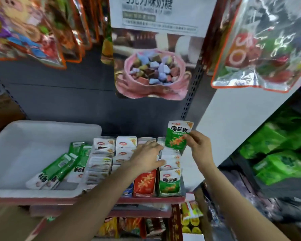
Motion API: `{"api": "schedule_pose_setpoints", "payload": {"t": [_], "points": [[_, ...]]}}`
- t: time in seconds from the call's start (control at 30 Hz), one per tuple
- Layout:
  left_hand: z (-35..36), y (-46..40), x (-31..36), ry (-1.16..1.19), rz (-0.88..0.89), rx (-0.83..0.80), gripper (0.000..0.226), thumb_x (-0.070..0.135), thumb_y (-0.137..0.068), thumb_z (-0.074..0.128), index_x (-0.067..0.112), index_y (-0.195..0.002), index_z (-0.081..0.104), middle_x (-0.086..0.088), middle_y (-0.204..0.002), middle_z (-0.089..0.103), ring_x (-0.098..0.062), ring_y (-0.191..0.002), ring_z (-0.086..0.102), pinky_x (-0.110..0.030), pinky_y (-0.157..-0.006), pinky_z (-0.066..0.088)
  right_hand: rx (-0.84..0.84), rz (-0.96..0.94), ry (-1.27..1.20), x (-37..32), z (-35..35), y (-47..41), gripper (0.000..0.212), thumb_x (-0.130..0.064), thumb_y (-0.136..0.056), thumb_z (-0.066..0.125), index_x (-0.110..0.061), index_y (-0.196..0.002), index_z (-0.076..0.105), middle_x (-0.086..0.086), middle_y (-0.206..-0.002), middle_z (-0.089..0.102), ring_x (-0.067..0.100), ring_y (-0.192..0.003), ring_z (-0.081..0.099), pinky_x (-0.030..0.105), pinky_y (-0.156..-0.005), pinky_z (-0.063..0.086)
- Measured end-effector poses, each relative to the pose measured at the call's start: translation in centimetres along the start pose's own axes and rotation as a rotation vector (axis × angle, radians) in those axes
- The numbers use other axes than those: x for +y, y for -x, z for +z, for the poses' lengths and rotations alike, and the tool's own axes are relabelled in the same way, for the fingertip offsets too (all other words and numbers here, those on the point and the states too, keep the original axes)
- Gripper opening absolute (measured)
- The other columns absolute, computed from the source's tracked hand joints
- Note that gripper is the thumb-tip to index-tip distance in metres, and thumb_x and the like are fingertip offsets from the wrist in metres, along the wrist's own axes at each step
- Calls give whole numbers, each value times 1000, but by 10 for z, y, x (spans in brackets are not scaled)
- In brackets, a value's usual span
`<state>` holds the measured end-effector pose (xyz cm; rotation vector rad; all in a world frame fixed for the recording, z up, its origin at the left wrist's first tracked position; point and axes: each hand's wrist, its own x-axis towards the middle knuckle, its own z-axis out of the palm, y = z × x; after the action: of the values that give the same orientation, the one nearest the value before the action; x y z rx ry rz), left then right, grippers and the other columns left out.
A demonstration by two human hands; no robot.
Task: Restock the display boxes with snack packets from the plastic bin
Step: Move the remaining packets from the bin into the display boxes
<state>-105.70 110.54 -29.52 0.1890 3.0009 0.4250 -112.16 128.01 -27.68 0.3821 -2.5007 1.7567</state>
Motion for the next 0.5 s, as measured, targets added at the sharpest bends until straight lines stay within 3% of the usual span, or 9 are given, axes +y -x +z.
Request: {"api": "schedule_pose_setpoints", "payload": {"t": [0.13,0.2,0.33,0.5], "points": [[4,-12,12,-35,-52,-91,75,57,-88,48,17,-147,25,-5,-152,27,-22,-139,24,-42,-109,27,-51,17,-22,13,-8,-8,12,-15,-87,59,-14,-88,70,7,-88,72,29,-86,65,53,-80,50],[5,-17,14,-9,-74,-89,76,57,-86,51,18,-146,28,-5,-146,31,-22,-135,29,-42,-107,30,-77,36,-46,15,-11,-11,12,-12,-88,58,-14,-90,70,7,-90,72,28,-88,65,52,-81,51],[2,-18,16,120,-123,-12,64,51,-84,59,17,-136,43,-4,-133,41,-21,-126,38,-39,-103,35,-108,68,-103,15,-12,-17,18,-5,-91,55,-16,-93,70,5,-95,73,24,-92,67,49,-86,52],[-2,-11,13,202,-151,15,43,44,-86,60,23,-123,55,-3,-125,47,-19,-124,37,-37,-101,35,-108,78,-189,14,-13,-18,17,-4,-93,52,-10,-95,68,8,-96,71,22,-89,66,38,-81,54]]}}
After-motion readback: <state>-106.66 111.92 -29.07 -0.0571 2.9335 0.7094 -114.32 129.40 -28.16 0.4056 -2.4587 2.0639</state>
